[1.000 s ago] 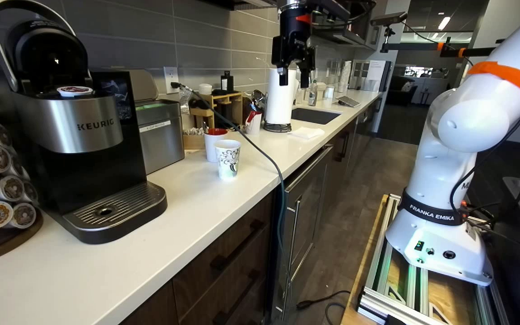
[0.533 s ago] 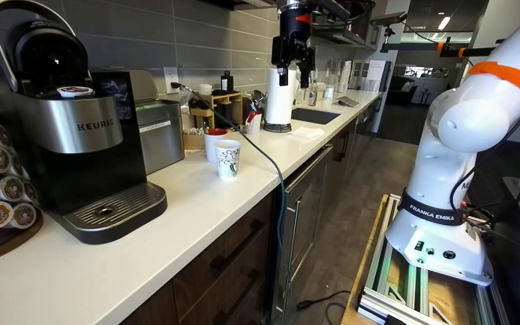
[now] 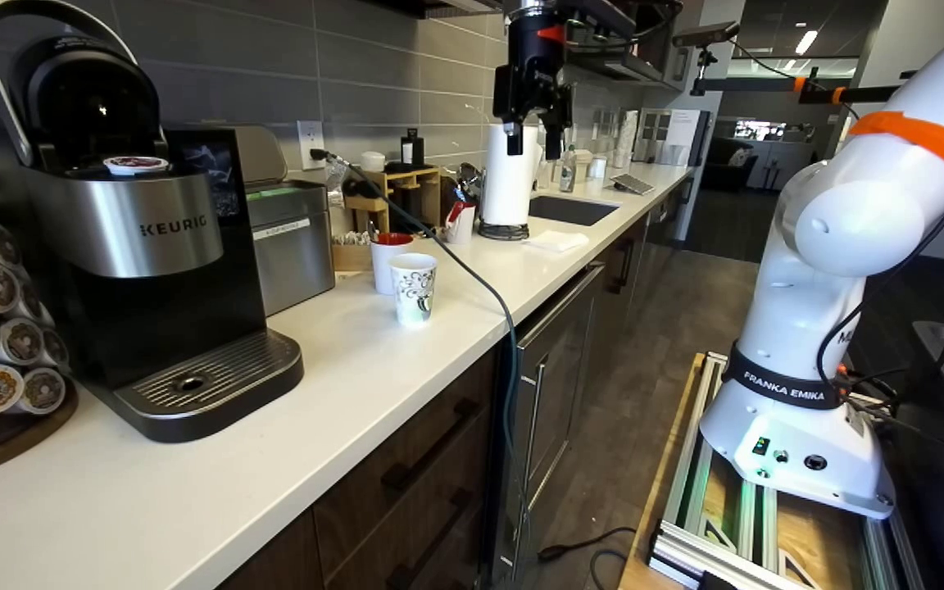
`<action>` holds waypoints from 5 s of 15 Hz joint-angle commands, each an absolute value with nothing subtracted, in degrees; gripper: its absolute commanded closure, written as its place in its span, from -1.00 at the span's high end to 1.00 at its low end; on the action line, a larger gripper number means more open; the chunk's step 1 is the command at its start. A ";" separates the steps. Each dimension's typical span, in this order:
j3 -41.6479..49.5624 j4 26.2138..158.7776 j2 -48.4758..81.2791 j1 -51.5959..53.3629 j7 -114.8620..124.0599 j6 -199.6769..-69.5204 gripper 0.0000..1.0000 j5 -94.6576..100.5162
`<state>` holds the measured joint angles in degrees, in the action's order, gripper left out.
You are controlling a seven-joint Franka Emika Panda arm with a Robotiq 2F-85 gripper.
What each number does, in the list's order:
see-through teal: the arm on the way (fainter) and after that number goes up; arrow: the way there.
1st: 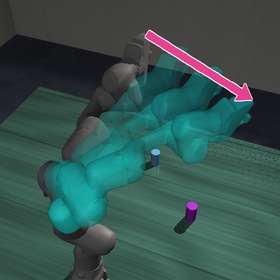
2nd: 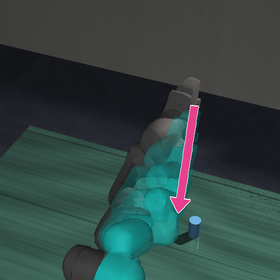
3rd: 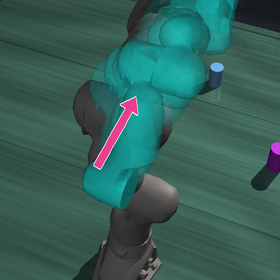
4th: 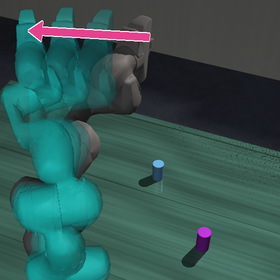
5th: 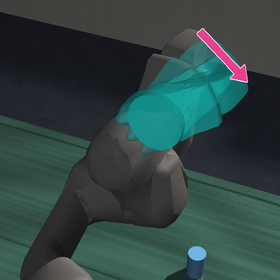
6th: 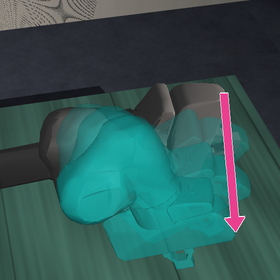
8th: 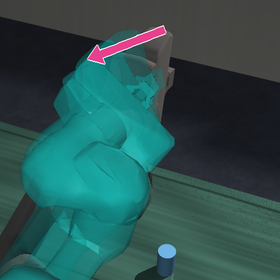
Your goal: Close the lid on the bin
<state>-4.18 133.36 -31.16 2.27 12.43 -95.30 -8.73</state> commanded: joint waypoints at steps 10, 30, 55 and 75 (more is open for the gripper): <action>-3.83 128.47 -27.40 3.50 8.79 -100.61 1.00 -13.80; -8.42 125.27 -12.68 -1.83 21.60 -137.57 1.00 14.55; -2.53 97.53 17.66 -7.46 -24.29 -127.96 1.00 -29.08; -3.86 98.99 21.81 -7.91 -44.82 -142.97 1.00 -61.95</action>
